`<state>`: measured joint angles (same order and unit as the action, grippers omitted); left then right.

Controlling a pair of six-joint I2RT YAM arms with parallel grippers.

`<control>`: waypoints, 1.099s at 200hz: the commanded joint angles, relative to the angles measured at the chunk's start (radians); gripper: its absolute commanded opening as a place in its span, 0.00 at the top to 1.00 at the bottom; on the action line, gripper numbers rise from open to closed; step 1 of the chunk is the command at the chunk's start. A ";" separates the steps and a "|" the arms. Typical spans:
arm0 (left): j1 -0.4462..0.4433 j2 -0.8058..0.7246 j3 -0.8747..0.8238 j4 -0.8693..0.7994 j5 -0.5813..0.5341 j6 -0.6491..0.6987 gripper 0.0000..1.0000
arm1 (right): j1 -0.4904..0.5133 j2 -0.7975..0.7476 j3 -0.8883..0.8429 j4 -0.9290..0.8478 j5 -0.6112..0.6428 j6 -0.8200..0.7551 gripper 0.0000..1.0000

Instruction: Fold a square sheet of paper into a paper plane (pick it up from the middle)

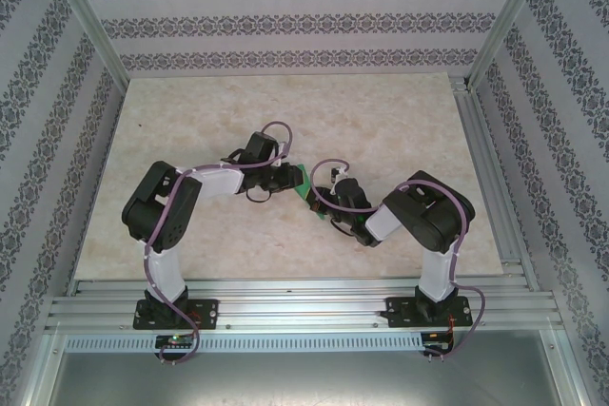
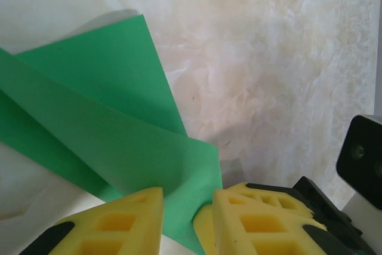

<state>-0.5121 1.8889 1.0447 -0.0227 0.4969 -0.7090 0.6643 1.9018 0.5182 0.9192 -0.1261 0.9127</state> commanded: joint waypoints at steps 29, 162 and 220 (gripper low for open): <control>-0.011 0.030 0.031 0.016 0.030 0.034 0.71 | -0.028 0.036 0.022 -0.088 -0.024 0.022 1.00; -0.013 0.087 0.064 -0.027 -0.015 0.025 0.76 | -0.045 0.046 0.050 -0.127 -0.085 0.036 1.00; -0.012 0.102 0.072 -0.044 -0.042 0.013 0.78 | -0.061 -0.003 0.052 -0.170 -0.120 0.025 0.89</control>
<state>-0.5140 1.9659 1.0897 -0.0311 0.4938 -0.6998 0.6186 1.9144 0.5709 0.8577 -0.2195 0.9493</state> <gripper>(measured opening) 0.227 0.079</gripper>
